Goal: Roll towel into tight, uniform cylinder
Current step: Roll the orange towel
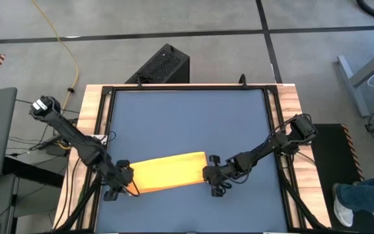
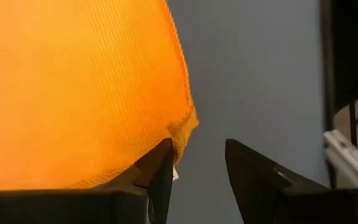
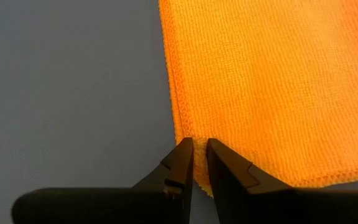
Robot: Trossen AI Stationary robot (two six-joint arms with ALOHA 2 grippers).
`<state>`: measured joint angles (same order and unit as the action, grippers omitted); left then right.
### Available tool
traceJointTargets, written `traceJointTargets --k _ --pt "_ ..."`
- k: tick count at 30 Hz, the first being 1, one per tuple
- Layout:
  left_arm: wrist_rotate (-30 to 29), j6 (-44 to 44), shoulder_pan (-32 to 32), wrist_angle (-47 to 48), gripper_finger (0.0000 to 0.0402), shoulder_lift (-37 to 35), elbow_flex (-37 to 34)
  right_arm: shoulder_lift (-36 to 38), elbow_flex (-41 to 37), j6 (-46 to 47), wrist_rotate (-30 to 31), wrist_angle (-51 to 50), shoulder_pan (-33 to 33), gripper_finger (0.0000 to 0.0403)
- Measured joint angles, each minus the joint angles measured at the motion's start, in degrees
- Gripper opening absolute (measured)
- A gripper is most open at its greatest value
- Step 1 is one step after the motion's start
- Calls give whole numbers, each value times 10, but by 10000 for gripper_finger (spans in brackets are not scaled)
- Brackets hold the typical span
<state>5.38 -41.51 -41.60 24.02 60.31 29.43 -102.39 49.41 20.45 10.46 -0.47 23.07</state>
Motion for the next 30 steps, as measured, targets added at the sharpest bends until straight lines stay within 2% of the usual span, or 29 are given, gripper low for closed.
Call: traceJointTargets --k 6,11,14,16,24,30 --pt "-35 3 0 18 135 -76 0 -2 24 -13 -1 -14 -4 76" --pt "-77 3 0 31 135 -85 0 -2 43 -24 -1 -49 -9 76" --pt "-125 5 0 20 135 -60 0 -2 44 -24 -1 -51 -12 76" --pt "-134 10 0 1 135 -32 0 -2 44 -24 -1 -51 -15 76" --pt "-45 43 0 -95 135 108 0 -1 44 -25 0 -50 -15 76" --pt "-38 53 0 -102 135 148 -1 0 45 -25 0 -49 -15 76"
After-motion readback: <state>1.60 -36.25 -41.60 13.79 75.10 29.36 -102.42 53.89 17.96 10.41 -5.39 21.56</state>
